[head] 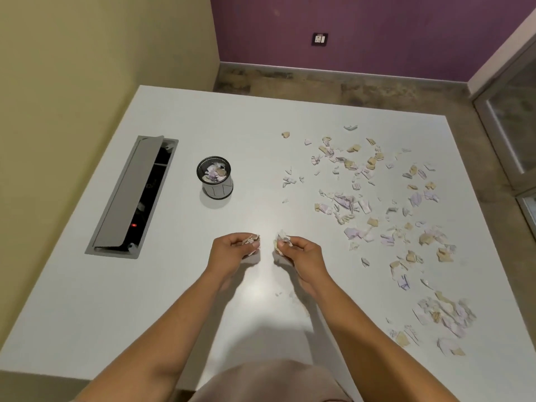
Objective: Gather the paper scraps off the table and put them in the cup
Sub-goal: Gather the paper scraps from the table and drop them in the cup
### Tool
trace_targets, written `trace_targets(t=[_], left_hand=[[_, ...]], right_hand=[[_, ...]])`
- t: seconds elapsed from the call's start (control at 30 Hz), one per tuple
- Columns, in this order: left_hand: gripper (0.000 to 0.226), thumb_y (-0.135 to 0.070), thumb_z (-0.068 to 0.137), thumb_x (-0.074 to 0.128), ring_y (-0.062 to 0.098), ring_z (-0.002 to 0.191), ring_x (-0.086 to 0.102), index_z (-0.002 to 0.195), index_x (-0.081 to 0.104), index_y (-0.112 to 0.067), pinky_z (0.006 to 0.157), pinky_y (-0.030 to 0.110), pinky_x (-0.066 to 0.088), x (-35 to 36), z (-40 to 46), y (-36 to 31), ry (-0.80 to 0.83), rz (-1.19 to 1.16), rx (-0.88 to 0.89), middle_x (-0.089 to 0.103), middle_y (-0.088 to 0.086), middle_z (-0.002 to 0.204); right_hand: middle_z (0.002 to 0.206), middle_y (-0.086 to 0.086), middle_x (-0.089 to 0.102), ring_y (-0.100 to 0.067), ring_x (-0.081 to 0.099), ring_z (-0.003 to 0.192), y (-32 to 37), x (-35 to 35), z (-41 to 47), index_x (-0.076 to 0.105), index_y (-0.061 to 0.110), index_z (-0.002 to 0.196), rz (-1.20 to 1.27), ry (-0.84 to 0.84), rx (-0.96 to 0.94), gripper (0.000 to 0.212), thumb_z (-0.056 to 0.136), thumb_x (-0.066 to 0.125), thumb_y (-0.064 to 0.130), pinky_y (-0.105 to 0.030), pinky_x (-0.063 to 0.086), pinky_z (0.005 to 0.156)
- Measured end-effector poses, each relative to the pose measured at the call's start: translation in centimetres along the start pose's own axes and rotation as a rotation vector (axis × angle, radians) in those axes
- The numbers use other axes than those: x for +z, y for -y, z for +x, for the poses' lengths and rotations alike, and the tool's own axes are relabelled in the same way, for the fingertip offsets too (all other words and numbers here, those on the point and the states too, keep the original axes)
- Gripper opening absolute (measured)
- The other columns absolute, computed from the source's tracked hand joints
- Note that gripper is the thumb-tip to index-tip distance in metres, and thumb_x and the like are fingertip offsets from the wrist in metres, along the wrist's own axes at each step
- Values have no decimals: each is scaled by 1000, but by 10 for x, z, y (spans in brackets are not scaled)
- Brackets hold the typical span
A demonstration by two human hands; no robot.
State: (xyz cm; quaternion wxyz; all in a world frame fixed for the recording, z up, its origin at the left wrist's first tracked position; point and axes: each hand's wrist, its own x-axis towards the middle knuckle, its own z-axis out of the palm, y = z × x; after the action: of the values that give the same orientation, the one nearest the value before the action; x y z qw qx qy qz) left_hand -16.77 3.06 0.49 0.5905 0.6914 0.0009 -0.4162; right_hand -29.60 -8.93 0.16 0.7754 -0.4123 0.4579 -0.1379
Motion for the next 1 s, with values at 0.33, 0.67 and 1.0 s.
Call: trace_targets(t=[0.33, 0.67, 1.0], left_hand=[[18, 0, 74, 80, 17, 72, 67, 90, 74, -9, 79, 28, 57, -29, 80, -82, -193, 39, 129, 73, 4, 81], [25, -11, 75, 82, 17, 81, 60, 99, 75, -11, 73, 21, 44, -45, 141, -132, -321, 622, 291, 69, 3, 91], [31, -2, 88, 62, 23, 104, 66, 115, 71, -15, 96, 32, 51, -59, 145, -129, -217, 801, 375, 71, 7, 113]], right_hand=[[77, -7, 72, -13, 68, 70, 43, 64, 53, 70, 1, 89, 34, 62, -28, 10, 81, 73, -2, -19, 56, 72], [77, -7, 72, -14, 68, 72, 49, 84, 82, 70, 1, 90, 4, 83, -14, 7, 83, 71, 0, -19, 55, 69], [79, -8, 73, -17, 67, 74, 75, 128, 113, 72, 11, 81, -183, 79, -125, 10, 79, 76, 2, -31, 56, 84]])
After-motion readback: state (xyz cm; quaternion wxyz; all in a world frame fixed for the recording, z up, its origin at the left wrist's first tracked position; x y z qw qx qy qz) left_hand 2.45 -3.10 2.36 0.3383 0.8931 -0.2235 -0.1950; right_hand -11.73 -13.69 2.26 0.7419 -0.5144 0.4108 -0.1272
